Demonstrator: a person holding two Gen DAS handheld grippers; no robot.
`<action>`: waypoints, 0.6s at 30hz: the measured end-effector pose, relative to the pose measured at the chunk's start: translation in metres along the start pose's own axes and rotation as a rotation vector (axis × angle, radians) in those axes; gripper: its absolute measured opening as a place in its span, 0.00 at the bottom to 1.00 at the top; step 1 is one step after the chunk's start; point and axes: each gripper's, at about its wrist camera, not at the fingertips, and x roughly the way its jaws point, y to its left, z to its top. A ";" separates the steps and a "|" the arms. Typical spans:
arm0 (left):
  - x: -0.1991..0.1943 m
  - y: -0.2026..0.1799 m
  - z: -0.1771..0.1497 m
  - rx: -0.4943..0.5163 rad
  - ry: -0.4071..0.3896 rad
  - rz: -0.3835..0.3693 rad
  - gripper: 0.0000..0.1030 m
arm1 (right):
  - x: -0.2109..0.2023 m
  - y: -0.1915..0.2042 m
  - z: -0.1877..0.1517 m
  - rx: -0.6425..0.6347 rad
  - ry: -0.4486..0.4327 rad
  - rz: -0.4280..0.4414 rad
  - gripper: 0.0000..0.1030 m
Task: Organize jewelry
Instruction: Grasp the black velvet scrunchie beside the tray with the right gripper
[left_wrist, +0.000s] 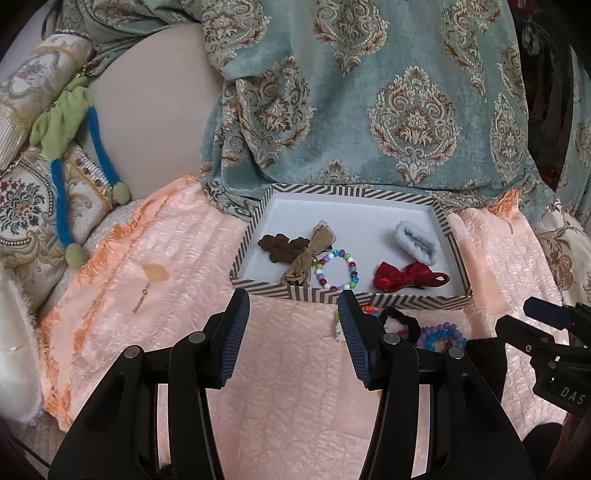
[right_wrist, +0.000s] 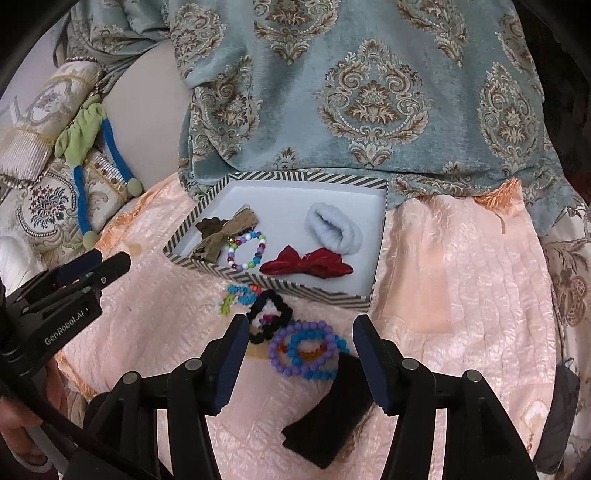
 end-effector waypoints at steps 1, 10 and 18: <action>-0.002 0.001 -0.001 -0.001 0.000 -0.001 0.48 | -0.002 0.001 -0.002 -0.002 -0.001 -0.001 0.55; -0.022 0.004 -0.007 0.000 -0.025 0.010 0.48 | -0.018 0.005 -0.012 -0.010 -0.008 -0.007 0.55; -0.034 0.003 -0.012 0.011 -0.041 0.023 0.48 | -0.026 0.004 -0.021 -0.006 -0.008 -0.009 0.55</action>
